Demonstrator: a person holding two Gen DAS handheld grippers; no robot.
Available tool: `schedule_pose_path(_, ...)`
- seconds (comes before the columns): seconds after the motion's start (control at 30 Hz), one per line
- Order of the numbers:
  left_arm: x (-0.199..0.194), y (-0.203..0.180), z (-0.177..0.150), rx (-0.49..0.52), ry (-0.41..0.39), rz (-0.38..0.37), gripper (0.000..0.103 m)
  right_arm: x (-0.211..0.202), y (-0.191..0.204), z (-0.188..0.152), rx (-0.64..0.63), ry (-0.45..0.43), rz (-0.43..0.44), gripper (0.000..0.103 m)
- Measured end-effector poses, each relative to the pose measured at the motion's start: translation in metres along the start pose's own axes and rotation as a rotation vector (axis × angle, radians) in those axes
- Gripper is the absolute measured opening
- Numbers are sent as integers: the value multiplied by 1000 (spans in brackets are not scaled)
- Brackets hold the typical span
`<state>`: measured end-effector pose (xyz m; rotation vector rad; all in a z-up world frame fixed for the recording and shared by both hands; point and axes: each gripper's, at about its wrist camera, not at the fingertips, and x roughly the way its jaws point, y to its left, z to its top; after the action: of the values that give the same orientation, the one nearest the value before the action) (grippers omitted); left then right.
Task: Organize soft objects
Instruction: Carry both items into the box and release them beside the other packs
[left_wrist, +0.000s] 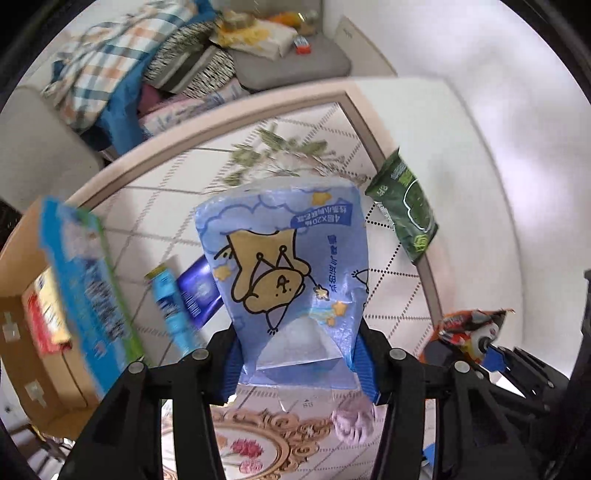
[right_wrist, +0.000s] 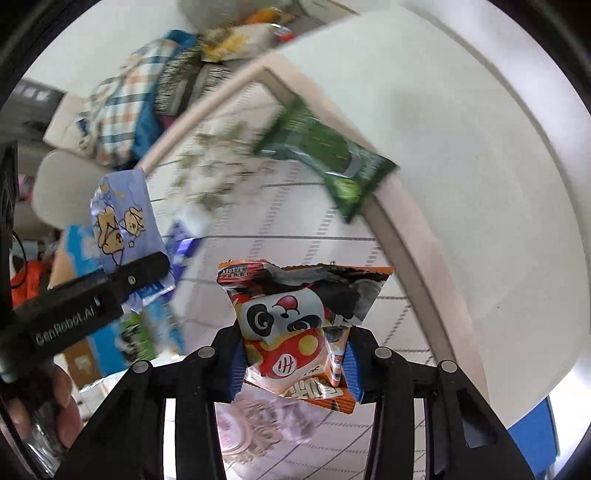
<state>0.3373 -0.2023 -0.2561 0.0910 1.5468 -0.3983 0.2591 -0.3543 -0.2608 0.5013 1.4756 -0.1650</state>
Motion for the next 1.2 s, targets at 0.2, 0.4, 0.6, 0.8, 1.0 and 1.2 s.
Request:
schedule_pose_path(0.2,-77,69,-44,-96,-106,-26,48,-40,67,-21,-108,-19,75,45)
schedule_pose_path(0.4,-137,164,-82,-201,-199,42,48,-54,174,-46,-251,-22,139,45)
schedule_pose_path(0.6,-146,264,-108,-316,-206,120,48,-27,275,-58,-368,5,129,45)
schedule_pose_path(0.8,-119,336,-105,-374,-153,172,48,22,345,-53,-434,44,42,44)
schedule_pose_path(1.0,-76,390,-90,-397,-70,191,48,77,388,-26,-458,59,-68,44)
schedule_pose_path(1.2,-35,423,-75,-419,13,168,48,113,413,-6,-486,60,-144,44)
